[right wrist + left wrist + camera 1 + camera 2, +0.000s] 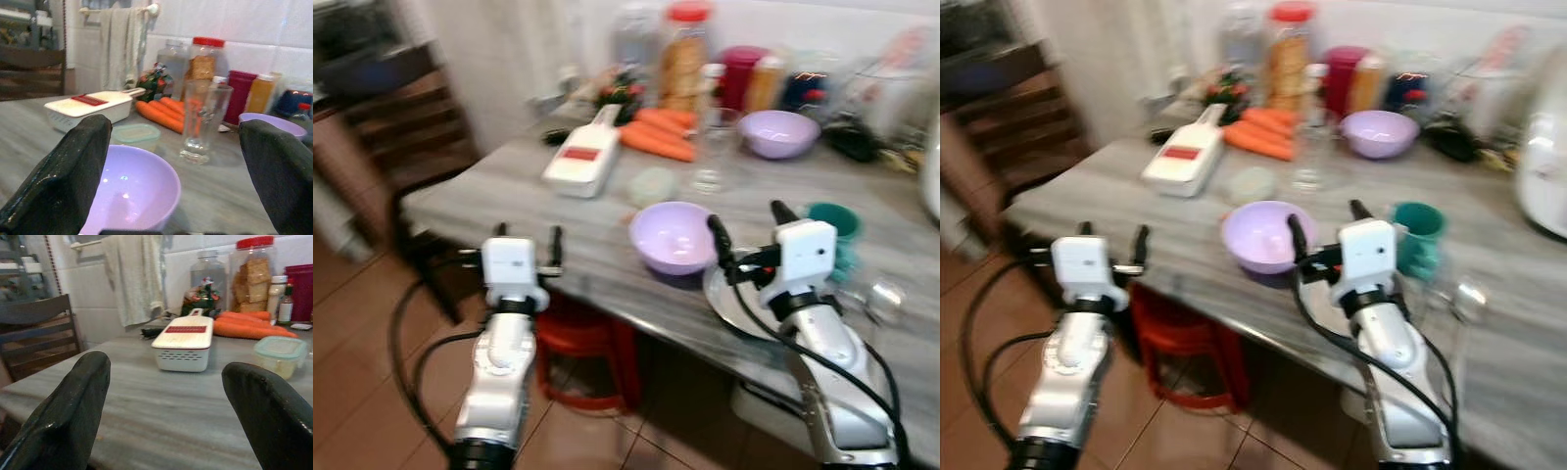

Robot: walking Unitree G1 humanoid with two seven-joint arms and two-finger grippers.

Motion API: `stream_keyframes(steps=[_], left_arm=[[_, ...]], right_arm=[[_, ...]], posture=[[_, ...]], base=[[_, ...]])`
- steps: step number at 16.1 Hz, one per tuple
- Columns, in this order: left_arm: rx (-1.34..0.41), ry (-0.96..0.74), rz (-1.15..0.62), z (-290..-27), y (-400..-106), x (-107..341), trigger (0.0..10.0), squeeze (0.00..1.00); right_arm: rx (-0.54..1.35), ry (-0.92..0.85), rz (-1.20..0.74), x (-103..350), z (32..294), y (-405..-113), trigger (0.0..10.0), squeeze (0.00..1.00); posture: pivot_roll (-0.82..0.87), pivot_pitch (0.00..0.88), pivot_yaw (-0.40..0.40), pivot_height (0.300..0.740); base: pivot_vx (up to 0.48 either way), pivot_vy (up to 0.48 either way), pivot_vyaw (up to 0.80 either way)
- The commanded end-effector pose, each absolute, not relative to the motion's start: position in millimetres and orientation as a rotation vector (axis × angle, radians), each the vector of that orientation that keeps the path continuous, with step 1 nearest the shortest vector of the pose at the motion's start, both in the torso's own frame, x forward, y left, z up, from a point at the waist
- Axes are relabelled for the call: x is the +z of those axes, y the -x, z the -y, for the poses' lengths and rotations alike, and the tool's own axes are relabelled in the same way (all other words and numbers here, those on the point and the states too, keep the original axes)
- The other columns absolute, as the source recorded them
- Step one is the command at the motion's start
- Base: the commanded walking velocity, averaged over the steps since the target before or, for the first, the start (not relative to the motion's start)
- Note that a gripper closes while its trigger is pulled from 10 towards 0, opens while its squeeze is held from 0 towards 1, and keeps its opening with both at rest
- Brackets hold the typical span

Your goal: Setting the table

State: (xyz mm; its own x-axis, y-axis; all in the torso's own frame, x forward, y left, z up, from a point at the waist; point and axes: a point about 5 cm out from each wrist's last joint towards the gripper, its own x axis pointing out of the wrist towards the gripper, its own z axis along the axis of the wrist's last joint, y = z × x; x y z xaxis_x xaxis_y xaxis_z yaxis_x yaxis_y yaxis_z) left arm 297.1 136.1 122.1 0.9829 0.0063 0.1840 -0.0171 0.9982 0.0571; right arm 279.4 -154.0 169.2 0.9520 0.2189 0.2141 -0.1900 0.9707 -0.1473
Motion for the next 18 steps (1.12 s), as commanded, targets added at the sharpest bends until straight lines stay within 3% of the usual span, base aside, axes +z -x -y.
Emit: stream_keyframes(steps=[1,10,14,18], left_arm=[[0.066,-0.095,0.2,-147.3,-299.5,124.9,10.0,0.0],[0.167,-0.151,0.177,-162.4,-300.7,119.1,10.0,0.0],[0.293,-0.198,0.15,-174.4,-301.2,115.1,10.0,0.0],[0.27,-0.216,0.15,-177.7,-303.1,113.4,10.0,0.0]], right_arm=[[0.228,0.116,0.257,176.2,148.8,-278.4,10.0,0.0],[0.256,0.077,0.247,176.5,143.1,-279.1,10.0,0.0],[0.266,0.07,0.251,178.3,142.2,-282.1,10.0,0.0],[0.278,0.061,0.245,176.2,139.9,-282.5,10.0,0.0]], posture=[[-0.09,0.005,0.036,0.74],[-0.09,0.0,0.037,0.74],[-0.08,0.0,0.033,0.74],[-0.08,0.0,0.033,0.74]], base=[[0.0,0.0,0.8],[0.0,0.0,0.8],[0.0,0.0,0.8],[0.0,0.0,0.8]])
